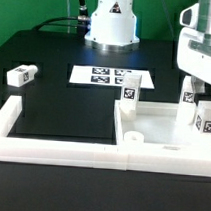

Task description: Assemble square table

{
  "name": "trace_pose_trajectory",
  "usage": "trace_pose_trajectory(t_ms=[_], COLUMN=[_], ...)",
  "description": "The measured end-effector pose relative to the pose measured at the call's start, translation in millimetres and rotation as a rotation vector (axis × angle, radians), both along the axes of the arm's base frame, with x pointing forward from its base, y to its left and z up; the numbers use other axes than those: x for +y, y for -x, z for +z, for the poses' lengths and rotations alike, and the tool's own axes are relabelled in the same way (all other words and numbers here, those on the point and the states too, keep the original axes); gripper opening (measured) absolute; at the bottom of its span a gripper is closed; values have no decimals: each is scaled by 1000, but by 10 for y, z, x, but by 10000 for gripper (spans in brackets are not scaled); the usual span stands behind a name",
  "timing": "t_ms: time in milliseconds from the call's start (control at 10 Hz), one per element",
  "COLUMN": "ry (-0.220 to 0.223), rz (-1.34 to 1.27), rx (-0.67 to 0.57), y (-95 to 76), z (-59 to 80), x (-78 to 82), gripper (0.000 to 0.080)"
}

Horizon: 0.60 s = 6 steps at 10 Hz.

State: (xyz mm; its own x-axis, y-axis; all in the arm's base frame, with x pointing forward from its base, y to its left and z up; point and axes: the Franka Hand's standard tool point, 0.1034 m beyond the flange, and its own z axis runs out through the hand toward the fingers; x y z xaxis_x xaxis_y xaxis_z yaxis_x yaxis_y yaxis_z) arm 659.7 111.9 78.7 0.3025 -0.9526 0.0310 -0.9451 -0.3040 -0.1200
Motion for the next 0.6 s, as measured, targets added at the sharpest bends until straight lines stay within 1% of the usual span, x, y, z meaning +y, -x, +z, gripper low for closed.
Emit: trace_pose_trajectory(t_ms=[100,200,500,600], ry=[24,31,61,78], rz=[149,210,439,535], rx=[-10,-10,-10,-30], y=[-5,-5,-6,-24], z=[-36,-35,-41,-39], x=[66,74,56,25], gripper=[649,649,649,649])
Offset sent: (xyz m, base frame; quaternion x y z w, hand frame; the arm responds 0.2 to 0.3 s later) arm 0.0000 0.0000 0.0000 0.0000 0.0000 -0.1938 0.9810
